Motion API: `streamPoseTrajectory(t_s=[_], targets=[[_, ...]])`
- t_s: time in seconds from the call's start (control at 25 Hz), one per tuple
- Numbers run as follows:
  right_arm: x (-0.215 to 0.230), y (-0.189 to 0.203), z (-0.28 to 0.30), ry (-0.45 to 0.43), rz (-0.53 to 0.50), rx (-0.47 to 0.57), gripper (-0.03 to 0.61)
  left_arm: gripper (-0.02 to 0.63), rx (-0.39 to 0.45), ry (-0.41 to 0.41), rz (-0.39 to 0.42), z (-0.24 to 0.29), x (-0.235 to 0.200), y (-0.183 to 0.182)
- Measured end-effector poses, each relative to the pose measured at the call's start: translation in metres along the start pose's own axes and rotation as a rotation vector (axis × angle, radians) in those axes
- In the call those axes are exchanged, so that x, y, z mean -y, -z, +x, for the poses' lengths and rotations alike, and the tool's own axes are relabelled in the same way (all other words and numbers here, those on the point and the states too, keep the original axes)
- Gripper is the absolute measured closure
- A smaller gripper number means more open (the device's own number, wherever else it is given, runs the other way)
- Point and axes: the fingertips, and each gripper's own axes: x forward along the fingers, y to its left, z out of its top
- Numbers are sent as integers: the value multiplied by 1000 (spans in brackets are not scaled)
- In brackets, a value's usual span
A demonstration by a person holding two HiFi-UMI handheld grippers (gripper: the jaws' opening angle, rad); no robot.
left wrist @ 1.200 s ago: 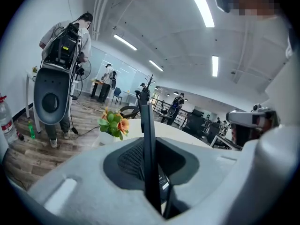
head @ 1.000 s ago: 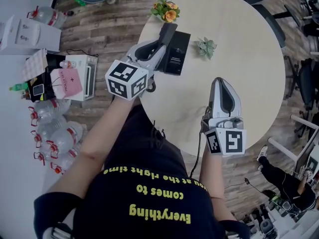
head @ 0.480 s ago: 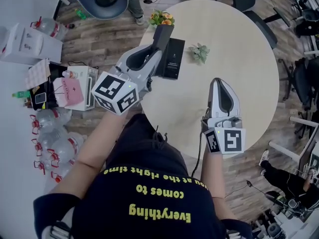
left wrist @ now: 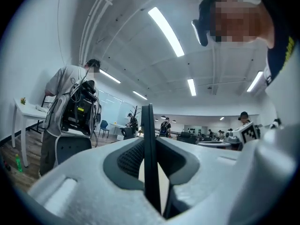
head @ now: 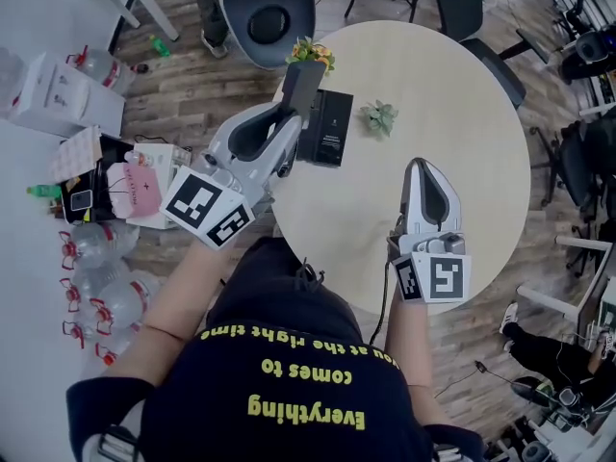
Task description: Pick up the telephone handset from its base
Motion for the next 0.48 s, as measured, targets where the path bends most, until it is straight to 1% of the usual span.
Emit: streamPoseTrajectory(t_s=[0.08, 0.24, 0.48], targets=[[-2, -8, -1, 0, -7, 17, 568, 534, 31, 4, -3, -6, 4, -11], [-4, -20, -5, 1, -21, 46, 568, 534, 71, 6, 22, -15, 11, -27], [-7, -36, -11, 2, -38, 84, 568, 534, 124, 39, 57, -26, 23, -37]])
